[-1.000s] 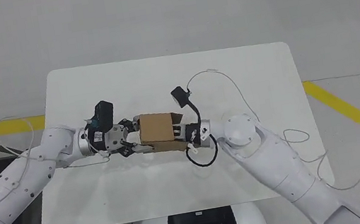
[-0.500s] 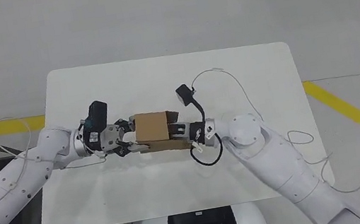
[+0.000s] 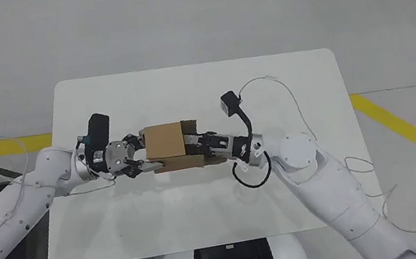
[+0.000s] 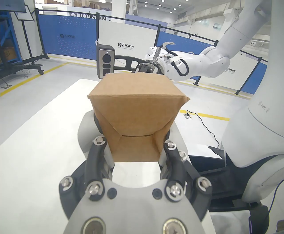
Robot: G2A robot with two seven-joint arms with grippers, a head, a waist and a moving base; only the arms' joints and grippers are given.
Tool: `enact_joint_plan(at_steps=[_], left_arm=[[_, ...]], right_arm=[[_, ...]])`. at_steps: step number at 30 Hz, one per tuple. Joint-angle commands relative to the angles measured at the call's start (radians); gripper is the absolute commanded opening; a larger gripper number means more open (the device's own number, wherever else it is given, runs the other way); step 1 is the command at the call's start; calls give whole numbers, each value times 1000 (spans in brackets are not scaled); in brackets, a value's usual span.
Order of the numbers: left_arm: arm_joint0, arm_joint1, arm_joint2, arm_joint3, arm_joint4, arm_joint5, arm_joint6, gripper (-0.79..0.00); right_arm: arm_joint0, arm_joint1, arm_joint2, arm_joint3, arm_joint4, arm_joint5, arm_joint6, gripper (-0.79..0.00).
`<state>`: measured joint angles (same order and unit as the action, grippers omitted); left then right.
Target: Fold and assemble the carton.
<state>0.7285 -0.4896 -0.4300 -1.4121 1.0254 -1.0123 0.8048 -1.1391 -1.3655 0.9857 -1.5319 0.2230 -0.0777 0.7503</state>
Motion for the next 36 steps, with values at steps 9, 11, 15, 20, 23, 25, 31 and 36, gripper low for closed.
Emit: enact_joint_plan(at_steps=[9, 11, 15, 20, 23, 25, 31, 36], left_arm=[[8, 17, -11, 31, -50, 0, 3, -388], [11, 20, -17, 37, -63, 0, 3, -397], [15, 22, -33, 48, -77, 0, 3, -400], [21, 18, -40, 46, -70, 0, 3, -406], [22, 14, -40, 39, -59, 0, 3, -409], [24, 12, -41, 36, -52, 0, 3, -406], [30, 14, -46, 27, -35, 0, 3, -406], [40, 21, -51, 14, -36, 0, 3, -403]], right_arm=[[-117, 33, 114, -141, -28, -30, -26, -539], [-140, 38, 127, -172, -40, -31, -30, -539], [-177, 43, 116, -232, -54, -37, -15, -536], [-177, 40, 57, -253, -75, -36, -8, -536], [-152, 34, 16, -235, -73, -41, -12, -529], [-133, 30, 2, -218, -75, -45, -27, -529], [-107, 27, 4, -189, -75, -53, -74, -542], [-115, 32, 24, -197, -72, -59, -79, -536]])
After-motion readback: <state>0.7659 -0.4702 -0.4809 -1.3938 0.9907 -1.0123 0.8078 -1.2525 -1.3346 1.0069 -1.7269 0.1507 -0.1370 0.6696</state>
